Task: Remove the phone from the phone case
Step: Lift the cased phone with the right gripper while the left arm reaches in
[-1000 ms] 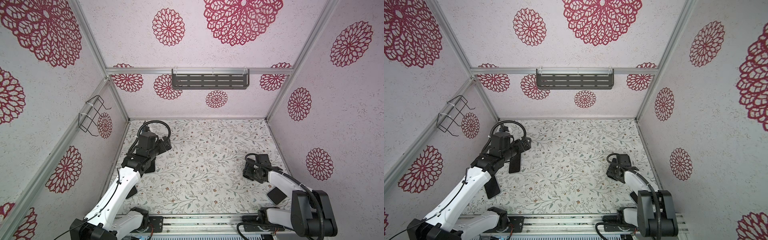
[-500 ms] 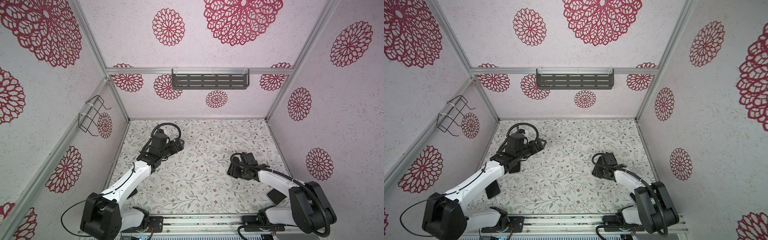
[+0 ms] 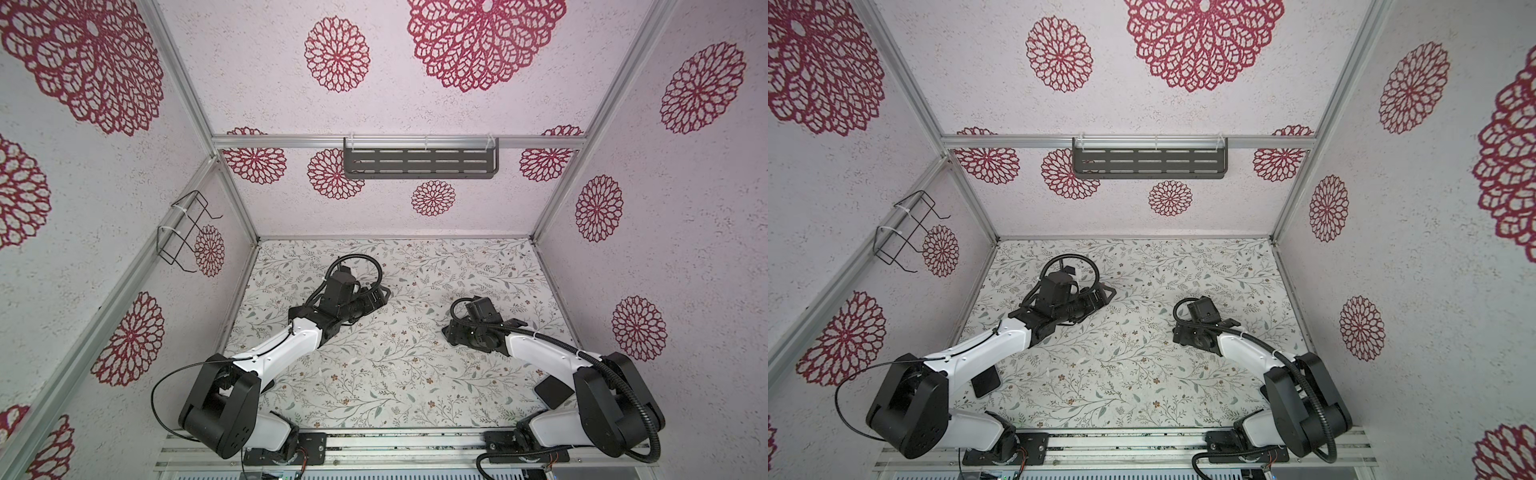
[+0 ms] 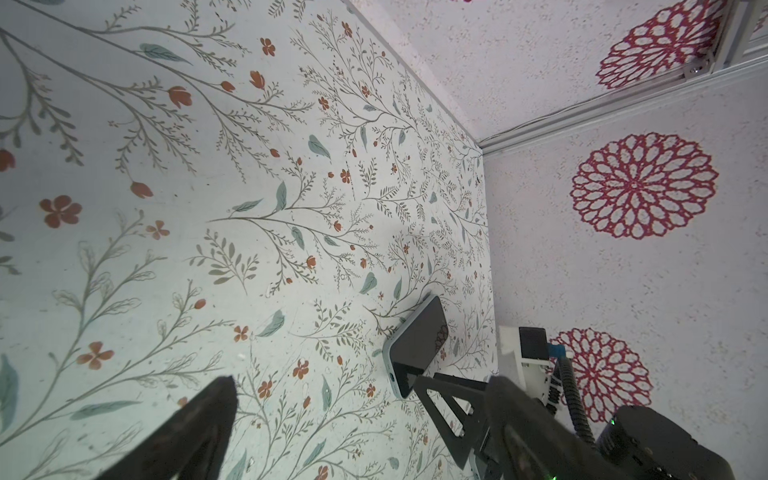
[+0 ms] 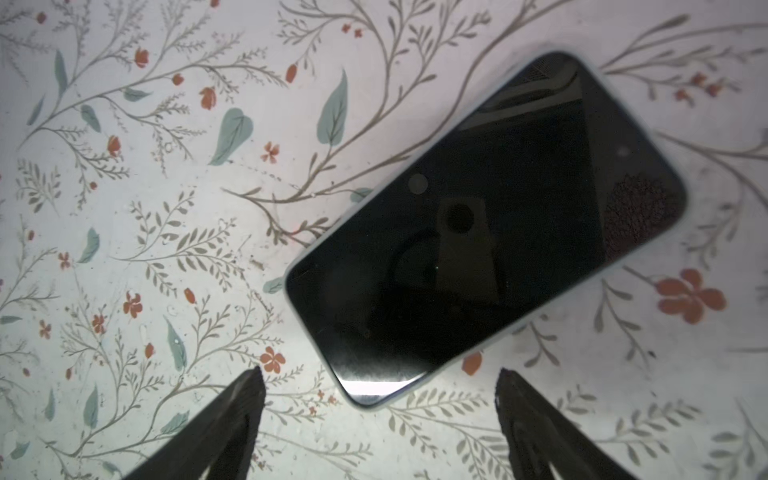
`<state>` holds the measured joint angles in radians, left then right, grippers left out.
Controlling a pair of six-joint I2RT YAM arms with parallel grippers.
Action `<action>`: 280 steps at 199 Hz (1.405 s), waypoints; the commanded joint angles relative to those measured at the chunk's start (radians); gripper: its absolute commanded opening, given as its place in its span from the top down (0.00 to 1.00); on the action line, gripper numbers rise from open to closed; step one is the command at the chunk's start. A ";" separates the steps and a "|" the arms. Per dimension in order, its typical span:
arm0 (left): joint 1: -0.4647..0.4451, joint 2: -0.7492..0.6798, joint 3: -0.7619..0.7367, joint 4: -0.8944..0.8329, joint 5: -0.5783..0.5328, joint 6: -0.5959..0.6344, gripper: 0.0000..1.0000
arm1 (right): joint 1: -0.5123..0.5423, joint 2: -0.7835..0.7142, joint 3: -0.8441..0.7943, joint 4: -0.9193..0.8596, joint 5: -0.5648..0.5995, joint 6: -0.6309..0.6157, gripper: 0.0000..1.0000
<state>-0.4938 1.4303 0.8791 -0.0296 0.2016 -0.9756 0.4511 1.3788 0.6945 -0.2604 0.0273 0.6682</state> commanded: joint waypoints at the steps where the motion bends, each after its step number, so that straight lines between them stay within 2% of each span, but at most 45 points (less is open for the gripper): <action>1: -0.004 -0.039 0.036 -0.019 -0.037 0.032 0.03 | 0.016 -0.040 0.001 -0.019 0.068 0.146 0.01; 39: -0.003 -0.053 0.040 -0.054 -0.048 0.050 0.03 | 0.017 0.012 0.009 0.049 0.100 0.252 0.01; 110: -0.003 -0.146 -0.001 -0.123 -0.115 0.088 0.03 | 0.016 0.182 0.110 0.057 0.123 0.260 0.01; 186: 0.004 -0.197 -0.014 -0.177 -0.148 0.121 0.03 | 0.035 0.394 0.375 -0.089 0.173 0.136 0.01; 231: 0.010 -0.203 -0.023 -0.185 -0.152 0.124 0.03 | 0.092 0.511 0.488 -0.169 0.190 0.080 0.01; 280: 0.011 -0.211 -0.026 -0.193 -0.157 0.125 0.03 | 0.121 0.470 0.424 -0.177 0.181 0.061 0.02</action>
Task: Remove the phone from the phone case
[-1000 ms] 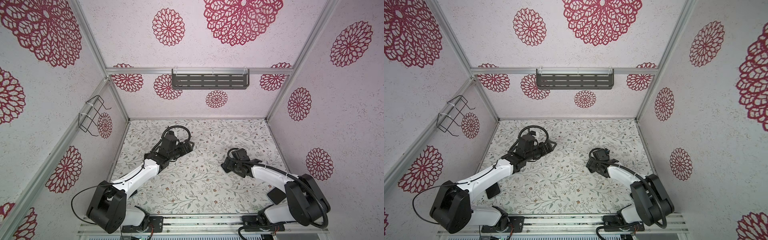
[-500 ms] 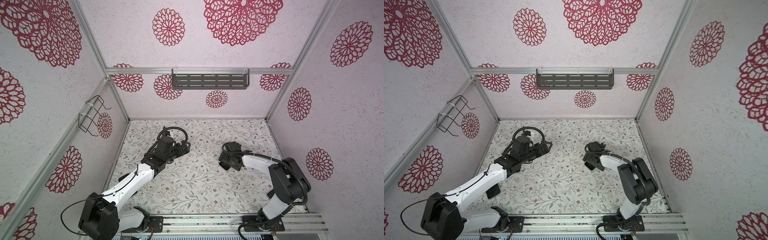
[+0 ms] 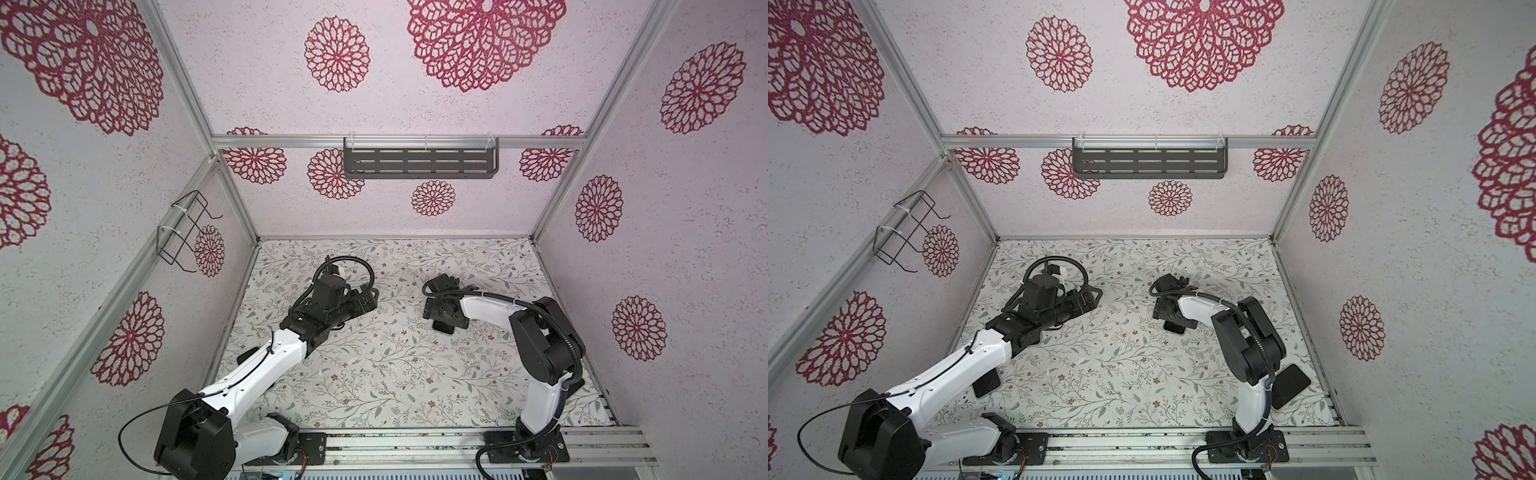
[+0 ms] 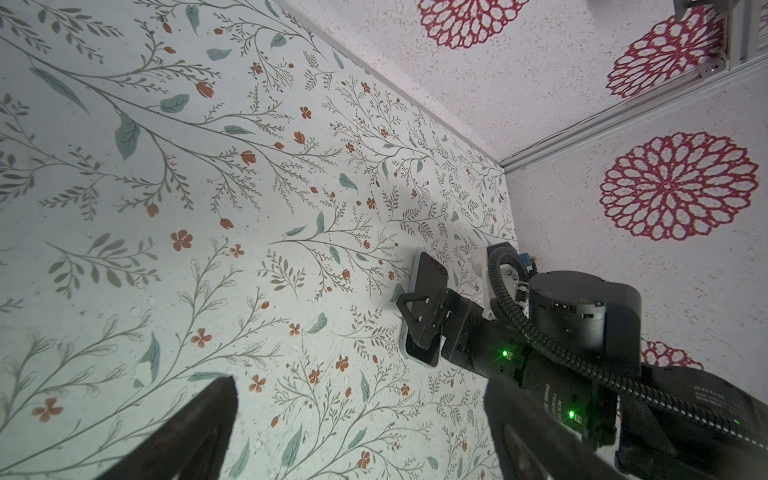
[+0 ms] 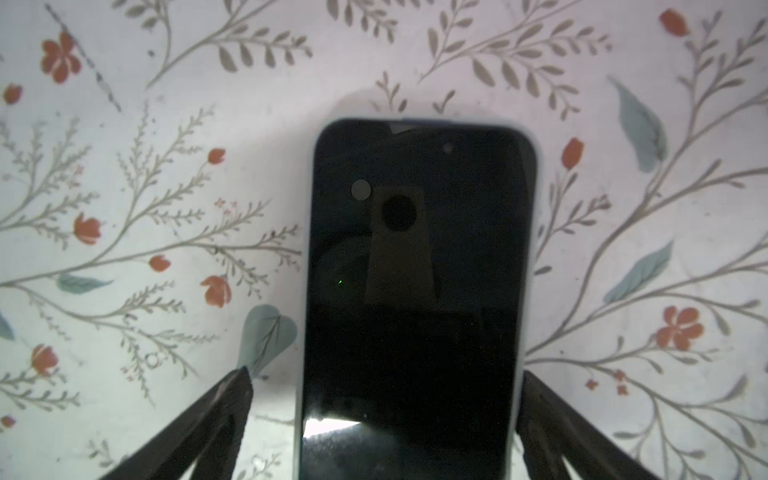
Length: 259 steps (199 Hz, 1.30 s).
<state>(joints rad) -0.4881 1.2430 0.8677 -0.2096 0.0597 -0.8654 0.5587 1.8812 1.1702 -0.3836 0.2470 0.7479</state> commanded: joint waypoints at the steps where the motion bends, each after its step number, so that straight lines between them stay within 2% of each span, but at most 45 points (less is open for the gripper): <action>1: 0.006 -0.024 -0.015 -0.013 -0.015 0.014 0.03 | 0.013 -0.033 -0.053 -0.054 -0.039 -0.019 0.02; 71: 0.006 0.038 -0.018 0.050 0.016 -0.009 0.03 | 0.037 -0.045 -0.090 -0.095 -0.020 -0.058 0.08; 105: 0.003 0.060 0.000 0.064 0.031 -0.014 0.03 | 0.037 -0.049 -0.085 -0.088 -0.025 -0.074 0.22; 147: -0.004 0.114 0.008 0.149 0.083 -0.050 0.03 | 0.037 -0.107 -0.142 -0.040 -0.021 -0.120 0.30; 174: -0.024 0.181 0.018 0.218 0.128 -0.074 0.03 | 0.038 -0.154 -0.187 0.018 -0.045 -0.171 0.34; 213: -0.047 0.293 0.029 0.330 0.195 -0.134 0.03 | 0.038 -0.246 -0.276 0.137 -0.120 -0.241 0.47; 259: -0.067 0.421 0.047 0.414 0.250 -0.221 0.03 | 0.041 -0.370 -0.404 0.324 -0.256 -0.316 0.51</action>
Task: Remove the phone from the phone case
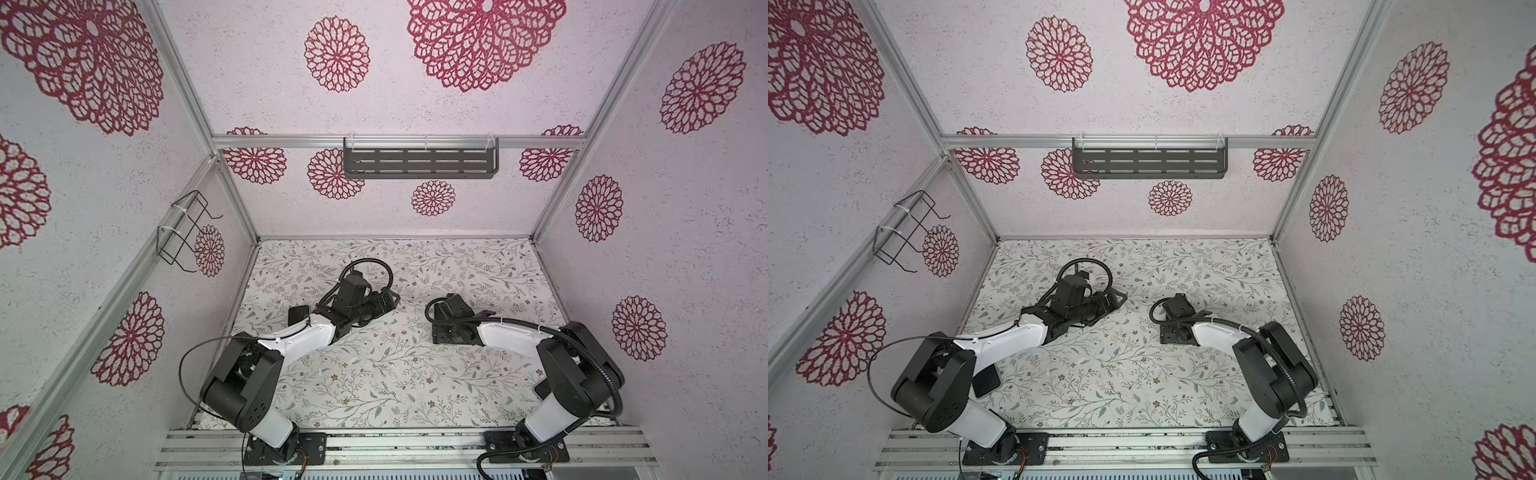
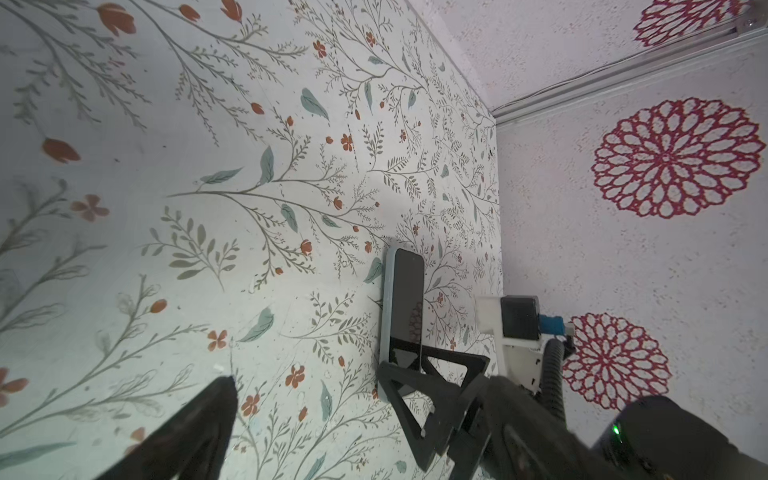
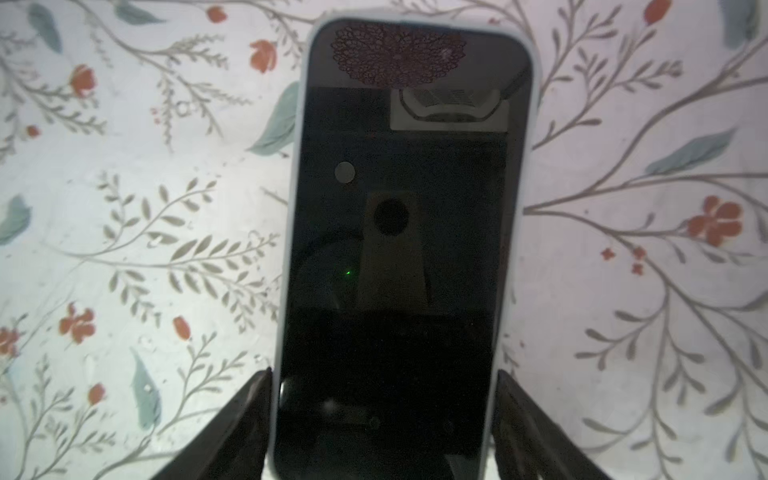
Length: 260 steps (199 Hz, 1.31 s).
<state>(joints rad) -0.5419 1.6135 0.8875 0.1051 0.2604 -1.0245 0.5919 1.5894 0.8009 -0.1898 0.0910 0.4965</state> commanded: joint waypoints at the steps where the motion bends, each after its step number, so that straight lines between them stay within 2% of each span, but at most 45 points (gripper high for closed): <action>1: -0.013 0.054 0.027 0.100 0.051 -0.064 0.03 | 0.008 -0.080 -0.037 0.134 -0.103 -0.066 0.51; 58: -0.057 0.158 0.073 0.124 0.090 -0.114 0.02 | 0.010 -0.147 -0.125 0.293 -0.226 -0.079 0.53; 109: -0.084 0.240 0.072 0.169 0.119 -0.186 0.01 | 0.009 -0.131 -0.123 0.289 -0.220 -0.086 0.55; 146: -0.087 0.226 0.047 0.190 0.092 -0.204 0.00 | 0.011 -0.107 -0.108 0.247 -0.189 -0.099 0.55; 153: -0.088 0.216 0.043 0.182 0.080 -0.203 0.00 | 0.011 -0.099 -0.100 0.230 -0.176 -0.102 0.51; 177: -0.087 0.144 0.018 0.129 -0.003 -0.176 0.01 | 0.017 -0.076 -0.053 0.156 -0.148 -0.107 0.19; 190: -0.086 0.098 0.017 0.074 -0.048 -0.144 0.02 | 0.036 -0.064 -0.029 0.137 -0.131 -0.093 0.09; 203: -0.086 0.059 0.016 0.031 -0.085 -0.124 0.03 | 0.065 -0.043 0.000 0.123 -0.125 -0.090 0.04; 217: -0.081 0.023 0.012 0.002 -0.114 -0.108 0.03 | 0.099 -0.003 0.048 0.073 -0.070 -0.082 0.02; 260: -0.068 -0.037 -0.014 -0.039 -0.144 -0.087 0.03 | 0.147 0.171 0.216 -0.148 0.121 -0.055 0.01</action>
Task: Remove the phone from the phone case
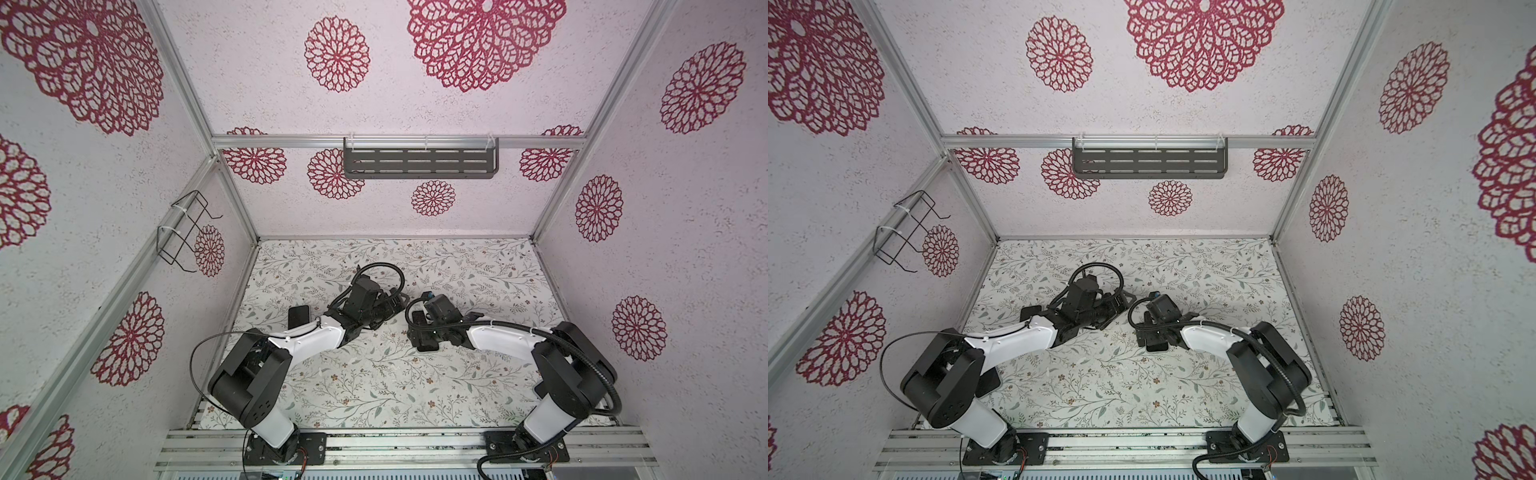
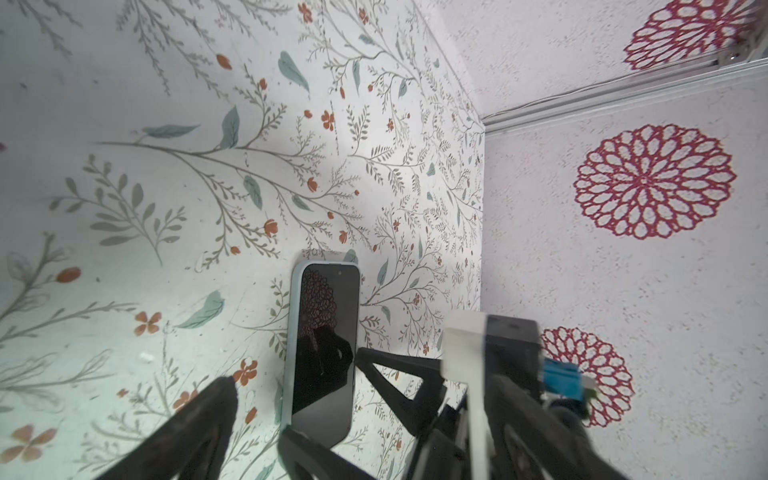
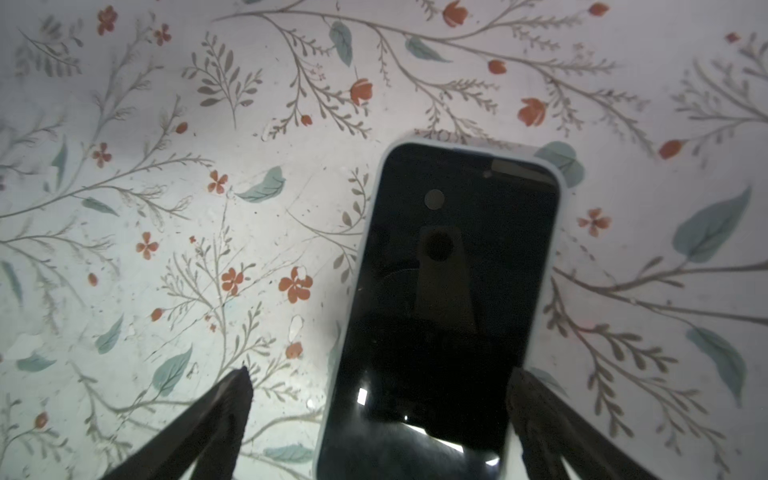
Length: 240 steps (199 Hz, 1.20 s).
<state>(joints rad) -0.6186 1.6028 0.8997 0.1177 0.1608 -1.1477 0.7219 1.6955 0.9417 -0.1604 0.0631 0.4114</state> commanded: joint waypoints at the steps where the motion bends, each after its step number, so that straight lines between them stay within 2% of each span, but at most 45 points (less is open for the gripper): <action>1: 0.009 -0.027 -0.028 -0.052 -0.043 0.036 0.03 | 0.017 0.068 0.078 -0.180 0.152 0.030 0.01; 60: 0.016 -0.053 -0.042 -0.063 -0.046 0.051 0.03 | 0.036 0.084 0.083 -0.265 0.200 0.060 0.03; 96: 0.020 -0.052 -0.038 -0.063 -0.043 0.058 0.03 | 0.036 0.053 0.030 -0.237 0.170 0.078 0.05; 135: 0.020 -0.038 -0.033 -0.063 -0.037 0.057 0.03 | 0.036 0.093 0.040 -0.200 0.131 0.062 0.18; 149: 0.020 -0.032 -0.034 -0.059 -0.028 0.057 0.03 | 0.036 0.091 0.046 -0.193 0.123 0.051 0.30; 170: 0.020 -0.017 -0.043 -0.026 -0.003 0.038 0.03 | 0.034 0.064 0.028 -0.159 0.115 0.038 0.41; 199: 0.017 0.021 -0.050 0.040 0.045 0.003 0.03 | 0.021 0.010 -0.019 -0.087 0.071 0.023 0.46; 240: 0.000 0.061 -0.062 0.089 0.073 -0.032 0.03 | -0.018 -0.078 -0.114 0.087 -0.085 0.033 0.52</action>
<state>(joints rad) -0.6094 1.6379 0.8543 0.1459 0.2028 -1.1534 0.7280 1.6798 0.8829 -0.1623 0.1101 0.4442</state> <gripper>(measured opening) 0.972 0.716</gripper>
